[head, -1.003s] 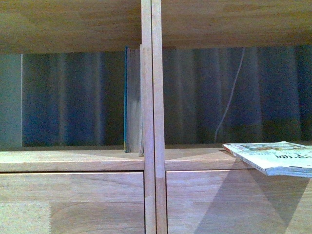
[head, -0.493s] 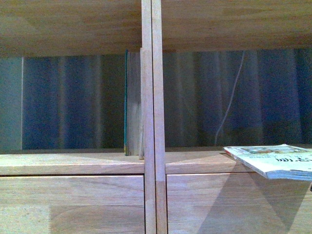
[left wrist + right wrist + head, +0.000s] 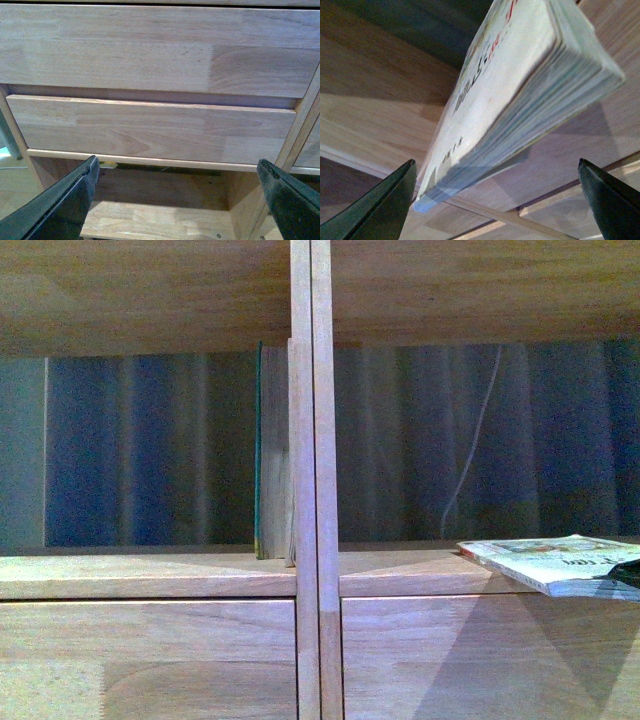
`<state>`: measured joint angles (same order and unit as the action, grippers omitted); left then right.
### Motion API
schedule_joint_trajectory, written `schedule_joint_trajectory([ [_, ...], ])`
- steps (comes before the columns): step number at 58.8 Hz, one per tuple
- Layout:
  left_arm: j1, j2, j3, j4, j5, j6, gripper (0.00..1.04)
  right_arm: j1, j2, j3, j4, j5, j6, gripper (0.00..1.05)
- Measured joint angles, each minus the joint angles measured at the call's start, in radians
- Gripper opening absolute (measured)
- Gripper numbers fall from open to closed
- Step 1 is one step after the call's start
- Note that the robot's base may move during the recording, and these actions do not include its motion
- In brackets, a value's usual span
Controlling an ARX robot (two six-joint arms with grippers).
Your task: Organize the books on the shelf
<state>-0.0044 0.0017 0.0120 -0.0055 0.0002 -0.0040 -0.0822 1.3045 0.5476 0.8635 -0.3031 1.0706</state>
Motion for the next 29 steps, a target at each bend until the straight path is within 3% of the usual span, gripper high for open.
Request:
schedule_joint_trajectory([
  [14,0.0,0.0,0.0,0.0,0.0,0.0,0.97,0.013,-0.059,0.005,-0.006,-0.03,0.043,0.98],
  [29,0.0,0.0,0.0,0.0,0.0,0.0,0.97,0.037,-0.022,0.102,-0.053,0.001,0.072,0.98],
])
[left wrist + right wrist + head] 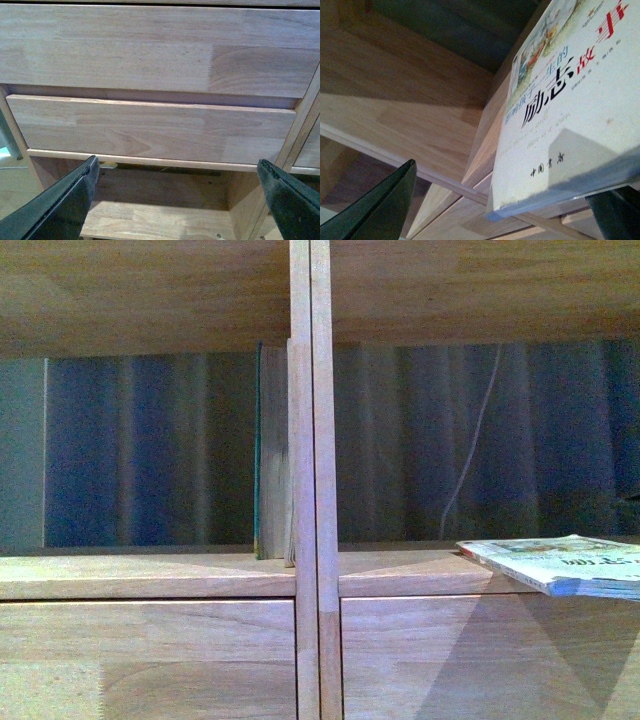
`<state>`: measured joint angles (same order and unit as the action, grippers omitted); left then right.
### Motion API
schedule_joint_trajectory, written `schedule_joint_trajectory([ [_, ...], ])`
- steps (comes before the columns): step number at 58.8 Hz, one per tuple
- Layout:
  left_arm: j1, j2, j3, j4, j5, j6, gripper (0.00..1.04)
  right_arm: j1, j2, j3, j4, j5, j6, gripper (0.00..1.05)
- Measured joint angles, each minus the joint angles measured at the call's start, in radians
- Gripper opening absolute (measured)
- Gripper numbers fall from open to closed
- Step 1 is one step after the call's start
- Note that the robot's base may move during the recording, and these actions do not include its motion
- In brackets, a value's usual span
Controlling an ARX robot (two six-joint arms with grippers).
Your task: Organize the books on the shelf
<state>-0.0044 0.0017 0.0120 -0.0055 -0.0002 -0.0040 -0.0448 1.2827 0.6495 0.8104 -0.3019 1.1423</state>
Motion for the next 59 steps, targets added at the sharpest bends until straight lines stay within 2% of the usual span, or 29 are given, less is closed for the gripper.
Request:
schedule_joint_trajectory([
  [22,0.0,0.0,0.0,0.0,0.0,0.0,0.97,0.004,0.13,0.096,-0.056,0.068,0.024,0.95],
  [30,0.0,0.0,0.0,0.0,0.0,0.0,0.97,0.001,0.129,0.095,-0.072,0.097,0.021,0.76],
  [39,0.0,0.0,0.0,0.0,0.0,0.0,0.97,-0.004,0.121,0.095,-0.072,0.102,0.021,0.47],
  [51,0.0,0.0,0.0,0.0,0.0,0.0,0.97,-0.004,0.109,0.095,-0.068,0.1,0.027,0.16],
  [55,0.0,0.0,0.0,0.0,0.0,0.0,0.97,-0.004,0.101,0.094,-0.065,0.095,0.037,0.09],
  [58,0.002,0.0,0.0,0.003,0.009,-0.005,0.97,-0.005,0.093,0.094,-0.064,0.091,0.04,0.08],
  [59,0.021,0.002,-0.001,0.04,0.068,-0.03,0.97,-0.006,0.089,0.093,-0.064,0.088,0.04,0.07],
])
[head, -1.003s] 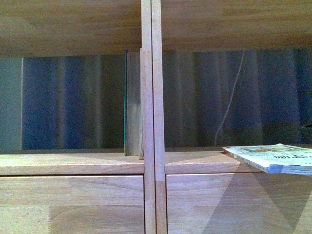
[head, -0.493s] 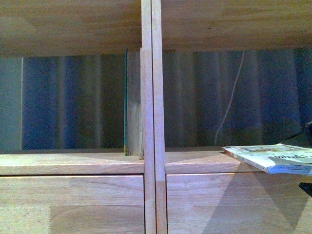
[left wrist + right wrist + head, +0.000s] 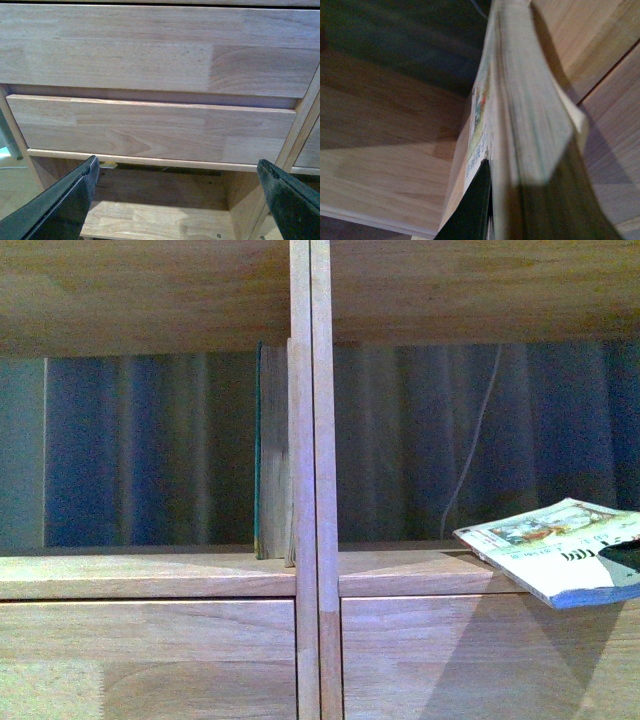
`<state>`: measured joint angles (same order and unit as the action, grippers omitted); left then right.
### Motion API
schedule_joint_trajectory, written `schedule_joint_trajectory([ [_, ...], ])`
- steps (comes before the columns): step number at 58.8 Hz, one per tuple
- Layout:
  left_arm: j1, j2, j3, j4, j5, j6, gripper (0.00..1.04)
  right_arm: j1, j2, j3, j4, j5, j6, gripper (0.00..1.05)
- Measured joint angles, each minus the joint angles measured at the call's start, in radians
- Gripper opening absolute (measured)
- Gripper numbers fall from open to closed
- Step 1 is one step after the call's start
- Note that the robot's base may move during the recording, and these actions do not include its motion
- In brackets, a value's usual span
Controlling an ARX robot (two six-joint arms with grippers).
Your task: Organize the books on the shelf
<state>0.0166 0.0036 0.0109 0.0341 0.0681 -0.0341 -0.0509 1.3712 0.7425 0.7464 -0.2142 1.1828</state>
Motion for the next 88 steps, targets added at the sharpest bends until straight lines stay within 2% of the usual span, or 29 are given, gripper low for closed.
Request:
schedule_joint_trajectory([
  [5,0.074,0.028,0.003,0.148,0.134,-0.046,0.97,-0.008,-0.017,-0.003,0.0,-0.017,0.005,0.07],
  [11,0.171,0.105,0.036,0.274,0.246,-0.097,0.97,-0.022,-0.039,-0.007,-0.001,-0.038,0.005,0.07],
  [12,0.208,0.136,0.058,0.312,0.279,-0.11,0.97,-0.029,-0.048,-0.007,-0.003,-0.044,0.005,0.07],
  [19,0.324,0.232,0.151,0.411,0.374,-0.164,0.97,-0.059,-0.085,-0.006,-0.01,-0.063,0.003,0.07],
  [23,0.367,0.299,0.211,0.468,0.385,-0.197,0.97,-0.076,-0.105,-0.002,-0.012,-0.073,0.003,0.07],
  [36,0.379,0.589,0.409,0.599,0.352,-0.28,0.97,-0.125,-0.177,0.034,-0.024,-0.098,0.004,0.07],
  [59,0.239,0.919,0.743,0.563,0.255,-0.334,0.97,-0.218,-0.335,0.085,-0.017,-0.172,0.03,0.07],
  [76,0.093,1.08,1.004,0.399,0.203,-0.413,0.97,-0.294,-0.423,0.11,0.077,-0.23,0.111,0.07],
  [85,-0.033,1.156,1.164,0.294,0.229,-0.526,0.97,-0.262,-0.428,0.207,0.083,-0.223,0.093,0.07],
  [88,-0.072,1.186,1.218,0.279,0.286,-0.607,0.97,-0.219,-0.414,0.254,0.07,-0.211,0.051,0.07],
])
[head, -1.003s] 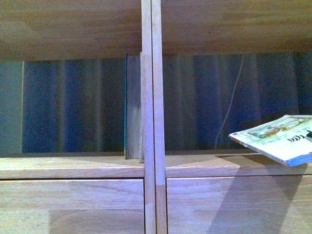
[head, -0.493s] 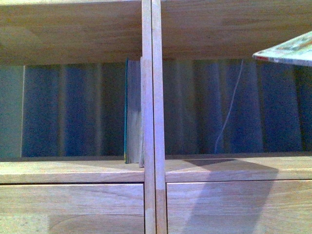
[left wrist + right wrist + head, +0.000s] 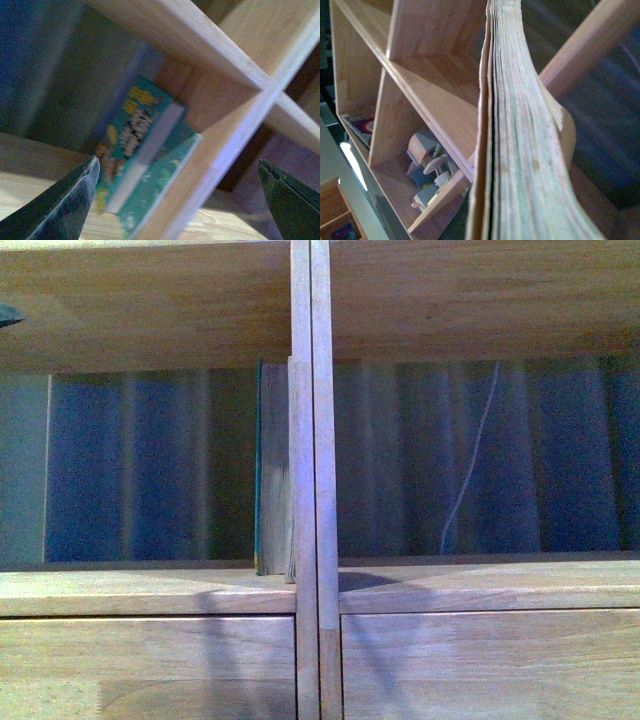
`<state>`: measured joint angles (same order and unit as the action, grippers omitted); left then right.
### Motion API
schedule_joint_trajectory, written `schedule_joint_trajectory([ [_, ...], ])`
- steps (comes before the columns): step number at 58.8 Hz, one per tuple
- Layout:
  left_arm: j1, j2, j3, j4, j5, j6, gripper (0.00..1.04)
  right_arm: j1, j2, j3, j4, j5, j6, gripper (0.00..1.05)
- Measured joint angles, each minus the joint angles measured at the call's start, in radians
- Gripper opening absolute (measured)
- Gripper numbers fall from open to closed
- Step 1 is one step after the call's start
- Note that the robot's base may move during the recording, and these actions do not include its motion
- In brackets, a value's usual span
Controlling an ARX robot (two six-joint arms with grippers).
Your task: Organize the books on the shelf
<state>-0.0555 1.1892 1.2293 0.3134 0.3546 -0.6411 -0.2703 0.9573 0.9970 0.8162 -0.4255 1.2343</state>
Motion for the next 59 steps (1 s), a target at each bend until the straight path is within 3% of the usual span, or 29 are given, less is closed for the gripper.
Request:
schedule_joint_trajectory([
  [12,-0.092,0.066,0.114,0.009,0.065,-0.147,0.97,0.154,0.06,0.128,-0.061,0.035,-0.137,0.07],
  [34,-0.25,0.139,0.276,-0.024,0.046,-0.195,0.97,0.453,0.254,0.31,-0.158,0.126,-0.351,0.07],
  [46,-0.309,0.146,0.311,-0.013,0.047,-0.203,0.97,0.551,0.272,0.317,-0.163,0.129,-0.386,0.07],
  [59,-0.31,0.187,0.341,0.031,0.046,-0.247,0.97,0.623,0.21,0.24,-0.155,0.107,-0.377,0.07],
])
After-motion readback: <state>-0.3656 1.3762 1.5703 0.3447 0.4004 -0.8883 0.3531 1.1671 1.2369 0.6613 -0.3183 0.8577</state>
